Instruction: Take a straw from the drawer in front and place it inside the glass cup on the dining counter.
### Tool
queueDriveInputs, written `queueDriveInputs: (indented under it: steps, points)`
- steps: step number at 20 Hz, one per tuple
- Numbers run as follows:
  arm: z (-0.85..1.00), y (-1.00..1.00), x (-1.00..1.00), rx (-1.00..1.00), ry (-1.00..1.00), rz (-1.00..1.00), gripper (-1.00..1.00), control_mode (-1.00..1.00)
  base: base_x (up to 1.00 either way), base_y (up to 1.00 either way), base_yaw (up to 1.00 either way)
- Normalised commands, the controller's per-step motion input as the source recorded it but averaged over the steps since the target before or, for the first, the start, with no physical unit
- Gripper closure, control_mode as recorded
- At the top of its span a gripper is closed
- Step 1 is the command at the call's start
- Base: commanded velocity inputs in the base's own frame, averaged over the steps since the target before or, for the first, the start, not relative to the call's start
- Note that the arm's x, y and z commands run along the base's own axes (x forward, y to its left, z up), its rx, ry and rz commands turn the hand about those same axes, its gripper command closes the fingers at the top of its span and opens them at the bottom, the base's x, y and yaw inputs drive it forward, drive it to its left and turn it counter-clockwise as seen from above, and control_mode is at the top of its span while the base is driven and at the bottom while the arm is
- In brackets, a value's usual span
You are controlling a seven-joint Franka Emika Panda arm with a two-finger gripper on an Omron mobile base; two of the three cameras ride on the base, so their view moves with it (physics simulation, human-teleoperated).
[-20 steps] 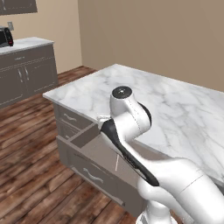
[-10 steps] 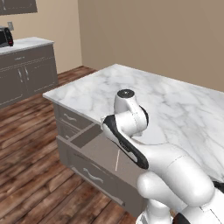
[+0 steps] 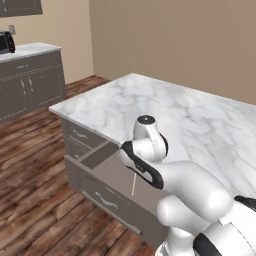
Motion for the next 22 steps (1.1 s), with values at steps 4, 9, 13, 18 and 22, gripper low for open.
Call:
queueDriveInputs:
  steps: [4, 9, 13, 18, 22]
  points:
    - [-0.60, 0.00, 0.12, 0.00, 0.00, -0.08, -1.00, -1.00, 0.00, 0.00, 0.00]
    - [-0.47, -0.09, 0.23, 0.00, 0.00, -0.08, -1.00, -1.00, 0.00, 0.00, 0.00]
    - [-0.41, -0.11, 0.32, 0.00, 0.00, -0.05, -1.00, -1.00, 0.00, 0.00, 0.00]
    - [-0.40, -0.02, 0.32, 0.00, 0.03, -0.03, -1.00, -1.00, 0.00, 0.00, 0.00]
    - [-0.30, 0.00, 0.44, 0.00, 0.05, -0.02, -1.00, -1.00, 0.00, 0.00, 0.00]
